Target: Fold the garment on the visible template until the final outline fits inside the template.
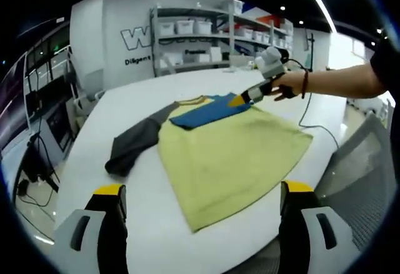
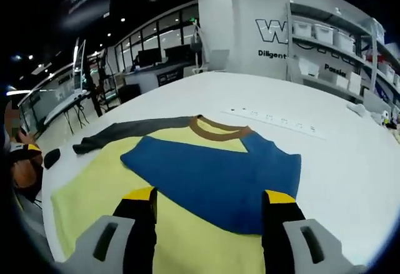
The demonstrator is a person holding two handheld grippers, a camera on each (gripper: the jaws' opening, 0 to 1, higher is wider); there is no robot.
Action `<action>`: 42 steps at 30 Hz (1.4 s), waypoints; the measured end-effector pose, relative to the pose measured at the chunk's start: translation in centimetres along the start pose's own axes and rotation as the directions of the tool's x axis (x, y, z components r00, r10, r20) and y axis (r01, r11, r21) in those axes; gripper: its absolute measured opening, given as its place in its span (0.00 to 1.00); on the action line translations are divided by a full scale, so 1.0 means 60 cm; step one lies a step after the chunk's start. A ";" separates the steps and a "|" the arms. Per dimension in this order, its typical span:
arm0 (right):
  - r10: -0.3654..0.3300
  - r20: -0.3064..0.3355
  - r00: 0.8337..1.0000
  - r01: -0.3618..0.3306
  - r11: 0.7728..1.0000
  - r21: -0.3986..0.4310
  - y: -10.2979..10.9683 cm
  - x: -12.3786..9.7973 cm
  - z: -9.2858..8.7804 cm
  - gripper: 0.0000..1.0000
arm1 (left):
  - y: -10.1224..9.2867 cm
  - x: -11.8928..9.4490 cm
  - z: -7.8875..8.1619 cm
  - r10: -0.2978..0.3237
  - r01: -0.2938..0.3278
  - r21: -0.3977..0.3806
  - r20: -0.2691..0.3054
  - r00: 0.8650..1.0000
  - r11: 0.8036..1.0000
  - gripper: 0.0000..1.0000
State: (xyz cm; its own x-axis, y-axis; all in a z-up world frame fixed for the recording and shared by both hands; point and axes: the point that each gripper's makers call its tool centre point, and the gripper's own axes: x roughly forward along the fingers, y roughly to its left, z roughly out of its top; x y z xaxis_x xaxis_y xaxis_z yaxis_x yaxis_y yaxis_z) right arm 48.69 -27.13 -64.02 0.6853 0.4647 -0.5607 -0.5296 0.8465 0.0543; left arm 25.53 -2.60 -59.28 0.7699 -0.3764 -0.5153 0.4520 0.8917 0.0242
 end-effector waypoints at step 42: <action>-0.117 -0.091 0.989 0.096 0.974 -0.206 -0.109 -0.039 -0.072 0.00 | -0.006 0.003 -0.006 -0.018 0.018 -0.003 -0.024 1.000 1.000 0.94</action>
State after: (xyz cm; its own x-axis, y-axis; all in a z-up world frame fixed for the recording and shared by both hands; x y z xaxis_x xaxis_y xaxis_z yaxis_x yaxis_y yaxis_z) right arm 48.41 -34.90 -66.66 0.6943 0.3371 -0.6358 -0.5530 0.8153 -0.1717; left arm 25.36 -2.87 -59.68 0.7506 -0.3861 -0.5362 0.4643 0.8856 0.0123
